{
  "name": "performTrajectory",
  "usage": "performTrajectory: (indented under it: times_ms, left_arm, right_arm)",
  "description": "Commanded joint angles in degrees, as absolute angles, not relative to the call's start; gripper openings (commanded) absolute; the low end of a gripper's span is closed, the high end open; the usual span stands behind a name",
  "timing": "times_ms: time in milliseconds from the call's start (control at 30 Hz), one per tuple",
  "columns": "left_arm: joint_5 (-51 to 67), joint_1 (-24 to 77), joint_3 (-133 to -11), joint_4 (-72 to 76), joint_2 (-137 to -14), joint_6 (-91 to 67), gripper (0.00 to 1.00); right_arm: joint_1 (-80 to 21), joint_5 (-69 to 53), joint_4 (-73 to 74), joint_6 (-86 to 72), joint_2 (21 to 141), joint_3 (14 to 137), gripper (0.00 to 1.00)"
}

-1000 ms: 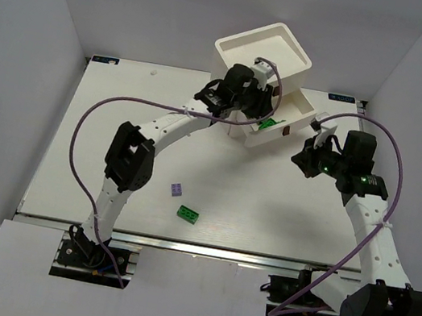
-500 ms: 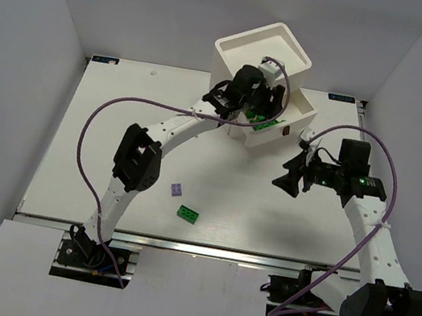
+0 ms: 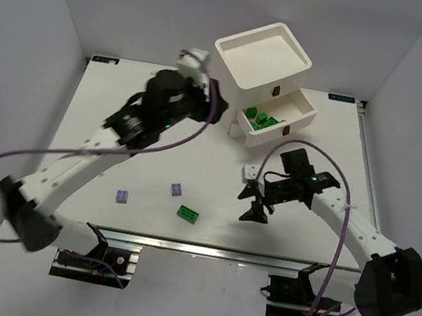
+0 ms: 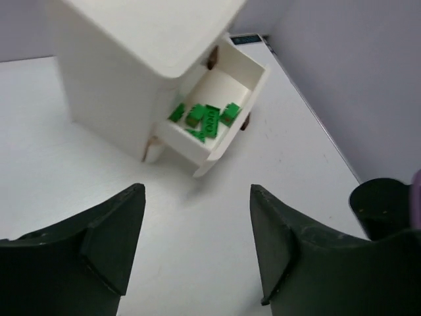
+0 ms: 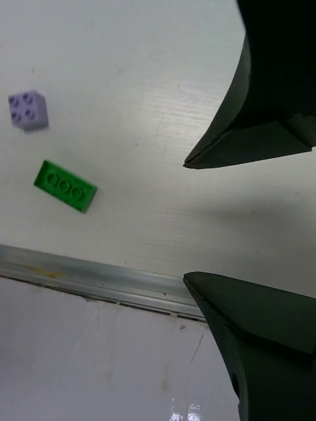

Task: Sort the legos into containers by color

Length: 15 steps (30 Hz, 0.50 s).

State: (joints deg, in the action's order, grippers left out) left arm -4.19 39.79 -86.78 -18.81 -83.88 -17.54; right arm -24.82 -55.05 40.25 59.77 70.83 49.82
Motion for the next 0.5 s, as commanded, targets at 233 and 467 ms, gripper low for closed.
performTrajectory:
  times_ms: [233,467]
  left_arm:
    - [-21.4,39.4,-60.7,-36.6,-49.2,-34.5,0.81]
    - [-25.0,39.4,-57.3,-40.9,-41.8,-39.6,0.81]
  right_arm:
    - [-49.8,-28.8,16.6,34.2,80.1,49.9,0.72]
    - [-56.0,-21.6,10.1,23.1,87.0,53.3,0.74]
